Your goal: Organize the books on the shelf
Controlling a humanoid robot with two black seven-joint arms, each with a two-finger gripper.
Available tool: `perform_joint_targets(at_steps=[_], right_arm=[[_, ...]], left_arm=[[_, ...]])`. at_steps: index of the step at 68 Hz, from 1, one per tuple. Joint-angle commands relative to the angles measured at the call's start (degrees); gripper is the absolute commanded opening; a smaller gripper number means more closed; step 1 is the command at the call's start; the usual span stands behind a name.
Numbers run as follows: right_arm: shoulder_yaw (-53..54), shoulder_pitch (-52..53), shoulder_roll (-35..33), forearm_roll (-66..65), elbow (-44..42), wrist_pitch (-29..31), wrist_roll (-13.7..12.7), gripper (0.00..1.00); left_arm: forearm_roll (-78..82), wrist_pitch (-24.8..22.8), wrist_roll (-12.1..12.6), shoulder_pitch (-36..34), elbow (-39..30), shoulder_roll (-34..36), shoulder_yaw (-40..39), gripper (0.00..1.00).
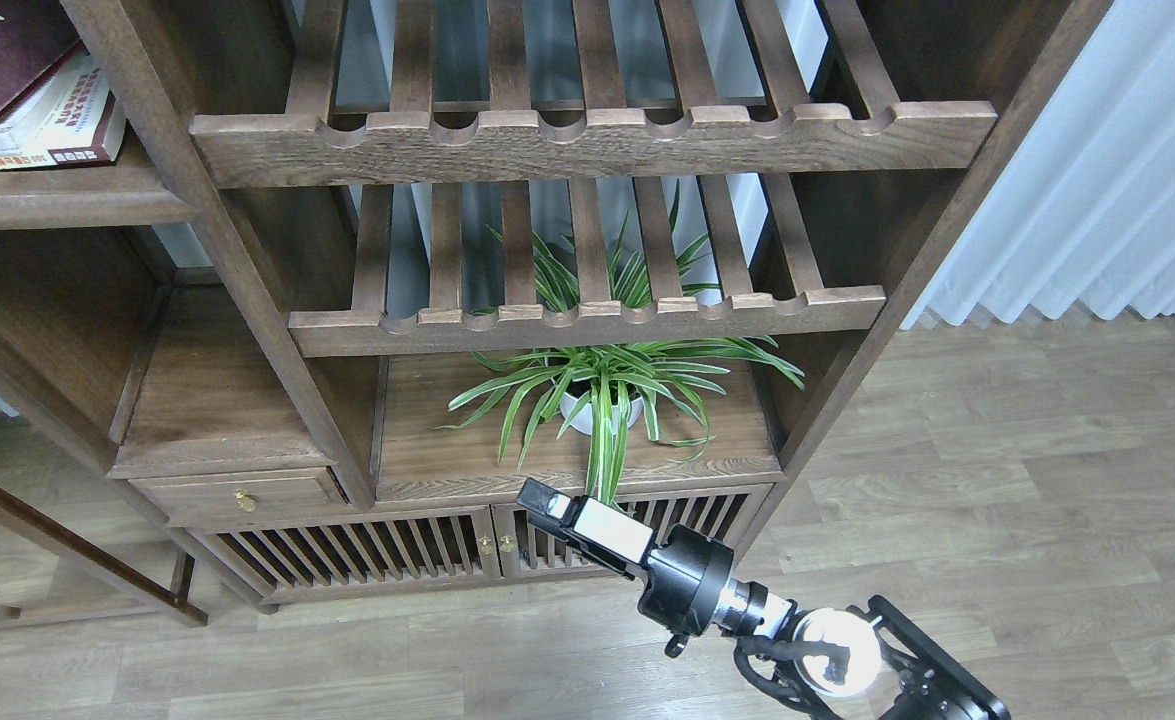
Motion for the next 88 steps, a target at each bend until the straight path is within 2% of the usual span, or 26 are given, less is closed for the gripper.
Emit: perform_joint_targets(at_steps=[1,11,12,26,36,44,54,57,58,67,72,76,79,82,88], right_arm=[[0.1,0.0,0.0,0.0,0.0,0.0,0.0,1.00],[0.1,0.0,0.0,0.1,-0.1,0.0,0.0,1.00],[0.2,0.0,0.0,0.1,-0.1,0.0,0.0,1.00],[0.2,-0.1,0.0,0.4,-0.2,0.0,0.0,1.00],[0.3,0.0,0.0,0.3,-0.3,0.0,0.0,1.00],[0.3,0.2,0.0,0.2,-1.3,0.0,0.0,1.00],[0.5,0.4,0.0,0.2,-4.4,0.0,0.0,1.00],[0.6,0.3,0.0,0.2,-5.6,0.0,0.0,1.00],[0.6,0.3,0.0,0.3,-6.8,0.0,0.0,1.00],[0.8,0.3,0.0,0.3,-9.2,0.0,0.0,1.00],[1.6,0.4,0.0,0.2,-10.5,0.0,0.0,1.00],[2.0,0.6,0.0,0.2,-11.4,0.0,0.0,1.00],[2.2,0.7,0.0,0.2,-12.0,0.0,0.0,1.00],[2.2,1.0,0.0,0.2,-12.8,0.0,0.0,1.00],[2.2,1.1,0.0,0.2,-13.8,0.0,0.0,1.00]], left_arm=[[-0.2,0.0,0.0,0.1,0.0,0.1,1.9,1.00],[-0.2,0.0,0.0,3.1,-1.2,-0.2,3.9,1.00],[-0.2,0.0,0.0,5.7,-2.2,-0.8,3.9,1.00],[-0.9,0.0,0.0,13.3,-3.2,-4.9,3.8,1.00],[-4.2,0.0,-3.2,18.7,-3.2,-9.9,3.4,1.00],[-8.9,0.0,-3.6,24.1,-2.5,-15.7,2.2,1.00],[-14.0,0.0,-3.8,34.3,-0.1,-26.4,-6.2,1.00],[-14.7,0.0,-3.8,39.0,2.2,-31.2,-11.4,1.00],[-14.8,0.0,-3.8,43.3,4.0,-35.7,-15.9,1.00],[-14.8,0.0,-4.4,51.4,7.6,-45.5,-23.0,1.00],[-14.9,0.0,-5.8,55.2,9.6,-50.3,-25.0,1.00],[-14.9,0.0,-7.9,58.3,10.6,-52.7,-25.8,1.00],[-14.8,0.0,-9.2,59.6,11.1,-53.4,-26.0,1.00],[-14.8,0.0,-11.6,61.6,11.5,-54.5,-26.2,1.00],[-14.8,0.0,-13.5,63.2,11.9,-54.8,-26.2,1.00]])
